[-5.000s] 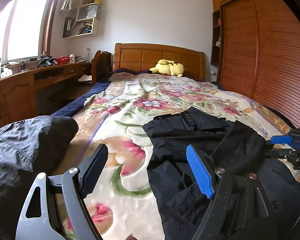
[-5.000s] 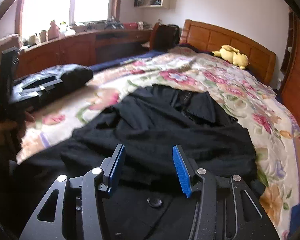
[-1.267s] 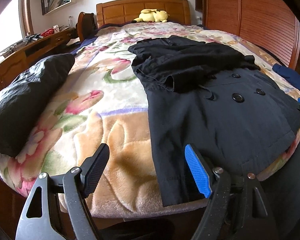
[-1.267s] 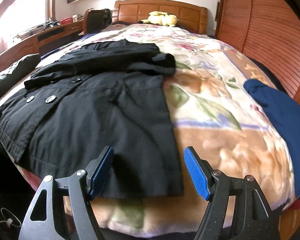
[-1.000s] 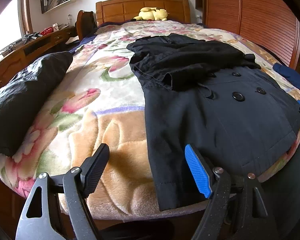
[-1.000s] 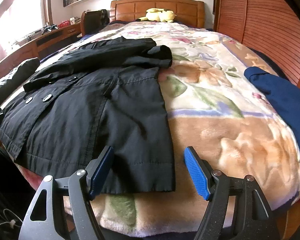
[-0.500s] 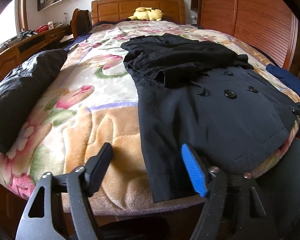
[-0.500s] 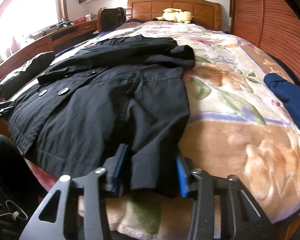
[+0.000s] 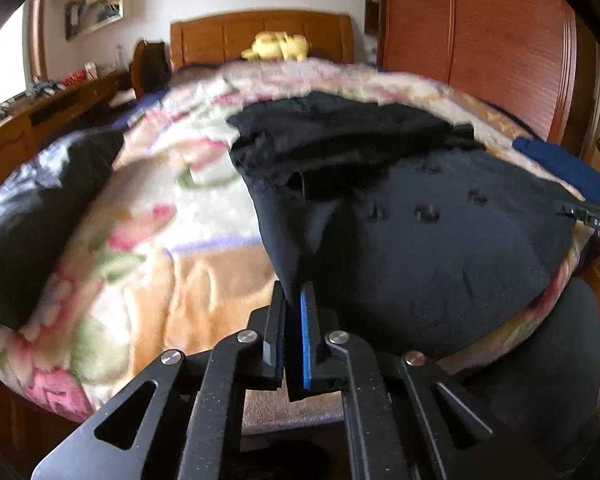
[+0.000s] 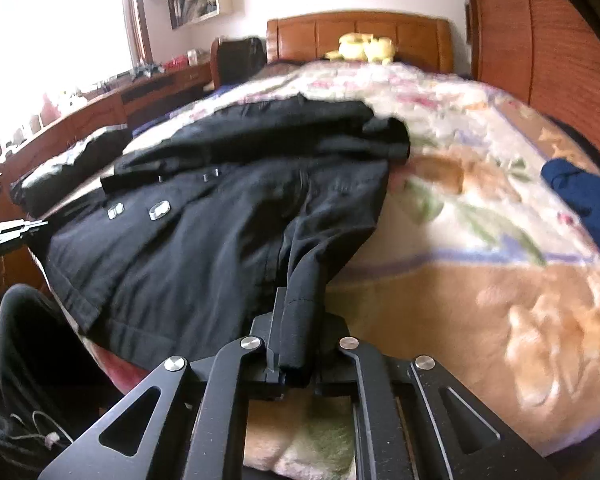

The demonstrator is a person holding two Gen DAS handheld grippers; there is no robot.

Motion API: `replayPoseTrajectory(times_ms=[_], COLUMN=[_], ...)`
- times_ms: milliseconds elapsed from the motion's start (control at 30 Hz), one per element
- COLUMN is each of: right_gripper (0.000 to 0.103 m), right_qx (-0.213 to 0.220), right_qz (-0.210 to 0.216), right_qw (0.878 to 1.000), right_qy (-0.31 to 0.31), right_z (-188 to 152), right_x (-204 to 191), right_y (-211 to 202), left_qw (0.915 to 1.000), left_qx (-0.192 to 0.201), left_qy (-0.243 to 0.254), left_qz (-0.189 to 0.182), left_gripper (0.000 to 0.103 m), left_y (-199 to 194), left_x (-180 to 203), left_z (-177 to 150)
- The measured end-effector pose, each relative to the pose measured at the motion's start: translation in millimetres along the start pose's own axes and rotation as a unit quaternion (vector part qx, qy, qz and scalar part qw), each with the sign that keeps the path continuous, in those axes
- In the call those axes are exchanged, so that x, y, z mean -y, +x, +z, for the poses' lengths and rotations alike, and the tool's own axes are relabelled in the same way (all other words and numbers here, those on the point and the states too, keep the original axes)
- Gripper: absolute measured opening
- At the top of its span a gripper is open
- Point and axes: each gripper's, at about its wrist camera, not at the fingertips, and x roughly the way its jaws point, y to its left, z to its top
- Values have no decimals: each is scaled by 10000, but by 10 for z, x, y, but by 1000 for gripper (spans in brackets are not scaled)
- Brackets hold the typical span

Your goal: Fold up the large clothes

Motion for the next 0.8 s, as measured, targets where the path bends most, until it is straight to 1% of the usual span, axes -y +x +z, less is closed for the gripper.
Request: replayPoseTrajectory(times_ms=[100,300,433,500,567,633,700,800], right_gripper=[7,7,7,7,7,7,7,7], right_qx=[207,703,1054,1217,1334,1387,1411,1391], right_qz=[93,215,392,479,489,413,368,290], right_qw=[9997,9972,9936,9914,9898,9894,9892,9897], right_qy=[77,-117,-86,-47,-71,-128,-135,-161], right_z=[75,259,322,365,432,511,624,817], right_x=[5,-89,-114,-80,-25,26,74,105], right_y=[-177,-641,-970,-1122,-1209,-1205,-1142,-939], left_qw=[9996,9959,9913,9895,9876,9866,9862,9863], left_qx=[286,893,1310,1445,1568,1625,1650,1633], left_qy=[-50,79,-3,1,11,28,-24,46], left_qz=[40,149,110,75,106,152,126,250], left_gripper=[6,6,5,5,5,5,5,5], left_y=[-184,-630,-943,-1035,-1076,-1025,-938,-706], left_x=[-13,16,-25,-60,-103,-145,-198,-250], left_z=[110,334,437,514,596,709,813,1031])
